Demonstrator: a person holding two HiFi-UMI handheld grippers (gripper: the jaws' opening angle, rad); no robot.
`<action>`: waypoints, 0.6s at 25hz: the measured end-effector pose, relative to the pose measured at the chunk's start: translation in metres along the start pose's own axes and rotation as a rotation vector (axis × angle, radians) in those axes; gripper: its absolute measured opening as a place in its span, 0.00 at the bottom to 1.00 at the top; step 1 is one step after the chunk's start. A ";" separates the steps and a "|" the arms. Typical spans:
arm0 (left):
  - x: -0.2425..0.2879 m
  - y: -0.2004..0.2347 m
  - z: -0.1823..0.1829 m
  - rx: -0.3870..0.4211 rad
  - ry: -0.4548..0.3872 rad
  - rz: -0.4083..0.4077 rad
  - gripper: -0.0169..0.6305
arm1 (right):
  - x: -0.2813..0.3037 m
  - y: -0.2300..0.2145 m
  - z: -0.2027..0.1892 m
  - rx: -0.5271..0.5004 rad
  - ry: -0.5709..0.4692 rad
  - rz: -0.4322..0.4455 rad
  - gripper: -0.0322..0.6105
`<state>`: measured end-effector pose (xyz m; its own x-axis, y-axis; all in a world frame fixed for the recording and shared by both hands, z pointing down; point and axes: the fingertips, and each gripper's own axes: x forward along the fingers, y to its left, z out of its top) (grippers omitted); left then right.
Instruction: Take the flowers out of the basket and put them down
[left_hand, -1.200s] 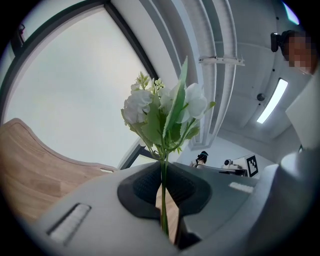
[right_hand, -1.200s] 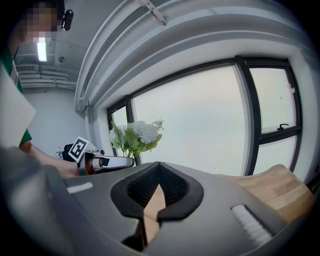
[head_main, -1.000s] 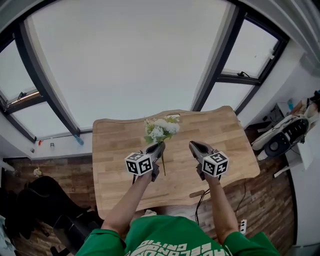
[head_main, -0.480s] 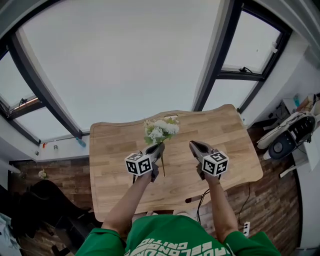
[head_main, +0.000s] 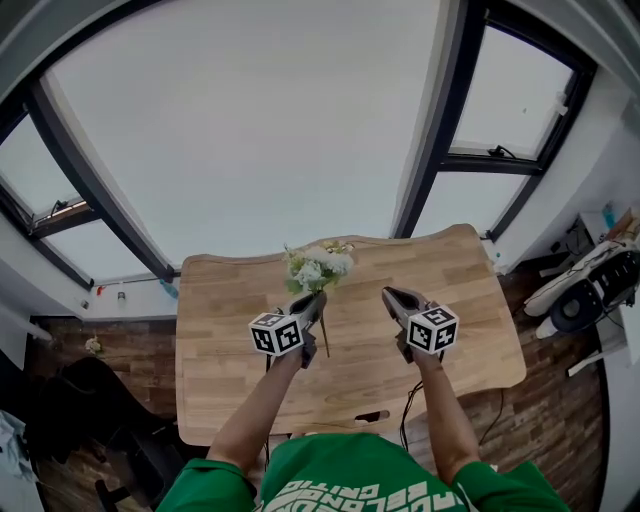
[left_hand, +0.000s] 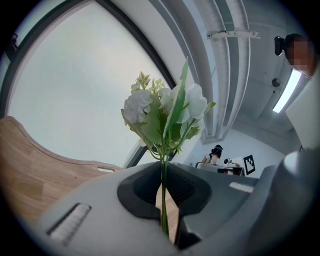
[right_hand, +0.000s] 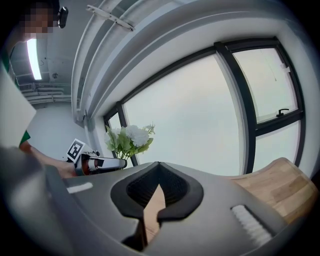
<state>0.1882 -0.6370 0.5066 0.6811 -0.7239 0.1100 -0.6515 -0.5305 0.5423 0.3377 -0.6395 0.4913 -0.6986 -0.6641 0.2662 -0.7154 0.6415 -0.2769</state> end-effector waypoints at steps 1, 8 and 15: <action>0.003 -0.001 -0.001 -0.001 0.002 0.004 0.08 | 0.000 -0.004 0.000 0.001 0.001 0.003 0.06; 0.015 0.003 -0.015 -0.019 0.014 0.032 0.08 | 0.002 -0.019 -0.005 0.004 0.024 0.019 0.06; 0.016 0.024 -0.051 -0.077 0.071 0.078 0.08 | 0.009 -0.021 -0.020 0.026 0.062 0.033 0.06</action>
<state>0.2006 -0.6391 0.5644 0.6530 -0.7272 0.2113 -0.6775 -0.4364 0.5921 0.3464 -0.6510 0.5179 -0.7215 -0.6177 0.3129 -0.6923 0.6515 -0.3103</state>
